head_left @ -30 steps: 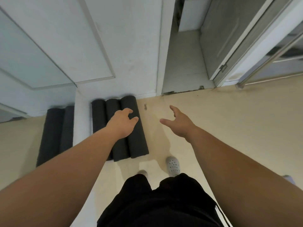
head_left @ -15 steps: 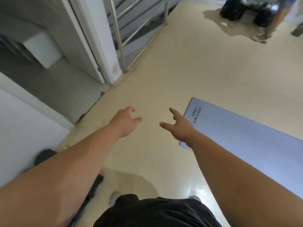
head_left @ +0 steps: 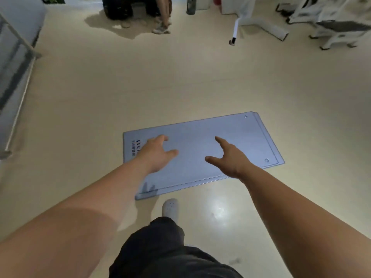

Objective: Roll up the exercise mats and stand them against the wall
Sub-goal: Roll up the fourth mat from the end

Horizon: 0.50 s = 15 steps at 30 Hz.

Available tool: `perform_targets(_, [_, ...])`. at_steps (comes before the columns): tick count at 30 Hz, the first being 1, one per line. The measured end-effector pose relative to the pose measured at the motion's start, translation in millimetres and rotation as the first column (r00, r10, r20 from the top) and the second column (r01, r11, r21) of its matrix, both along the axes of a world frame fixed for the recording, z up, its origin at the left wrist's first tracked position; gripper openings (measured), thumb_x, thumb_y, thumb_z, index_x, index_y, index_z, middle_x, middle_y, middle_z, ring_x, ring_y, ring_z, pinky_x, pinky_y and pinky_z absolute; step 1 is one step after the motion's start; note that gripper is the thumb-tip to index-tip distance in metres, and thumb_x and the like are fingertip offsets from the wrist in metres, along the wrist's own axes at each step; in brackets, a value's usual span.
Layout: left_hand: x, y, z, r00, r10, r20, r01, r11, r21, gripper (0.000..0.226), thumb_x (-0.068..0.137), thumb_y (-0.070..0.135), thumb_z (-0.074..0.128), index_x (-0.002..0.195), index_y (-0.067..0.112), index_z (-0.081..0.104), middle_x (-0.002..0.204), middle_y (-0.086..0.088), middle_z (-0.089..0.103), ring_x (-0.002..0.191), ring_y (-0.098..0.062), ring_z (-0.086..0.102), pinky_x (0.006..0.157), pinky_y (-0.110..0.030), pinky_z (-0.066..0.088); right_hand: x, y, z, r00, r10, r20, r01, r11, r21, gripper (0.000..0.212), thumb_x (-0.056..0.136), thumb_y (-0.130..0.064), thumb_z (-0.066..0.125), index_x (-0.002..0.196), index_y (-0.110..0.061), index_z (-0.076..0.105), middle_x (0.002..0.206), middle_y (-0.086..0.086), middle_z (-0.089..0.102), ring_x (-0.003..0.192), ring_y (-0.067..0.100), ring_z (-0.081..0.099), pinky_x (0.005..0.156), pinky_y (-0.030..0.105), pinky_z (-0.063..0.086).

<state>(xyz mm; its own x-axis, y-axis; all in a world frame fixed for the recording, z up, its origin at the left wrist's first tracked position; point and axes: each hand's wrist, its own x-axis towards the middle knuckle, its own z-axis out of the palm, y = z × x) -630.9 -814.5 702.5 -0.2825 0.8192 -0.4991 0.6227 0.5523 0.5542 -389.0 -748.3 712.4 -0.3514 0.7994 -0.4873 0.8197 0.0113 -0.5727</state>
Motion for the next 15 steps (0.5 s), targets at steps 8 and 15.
perform_targets(8, [104.7,213.3,-42.4,0.958,-0.286,0.007,0.285,0.954,-0.087,0.07,0.093,0.055,0.062,0.152,0.029,0.036,0.156,-0.006,0.033,0.125,-0.028,0.053,0.105,-0.041,0.045,119.0,156.5,-18.9,0.974,-0.169,0.152,0.172,0.985,-0.006,0.087,0.097,-0.05,0.066,0.166,-0.031,0.017,0.164,0.01,0.033,0.138,0.031,0.049,0.11,0.041,0.041])
perform_targets(15, [234.8,378.5,-45.6,0.868,-0.491,-0.069,0.483,0.869,-0.108,0.072,0.093,0.055,0.061,0.153,0.028,0.034,0.157,-0.005,0.033,0.126,-0.026,0.052,0.102,-0.038,0.046,266.1,265.8,-31.3,0.932,-0.314,0.179,0.322,0.947,-0.015,0.085,0.096,-0.052,0.064,0.165,-0.035,0.017,0.167,0.003,0.027,0.133,0.024,0.054,0.108,0.038,0.043])
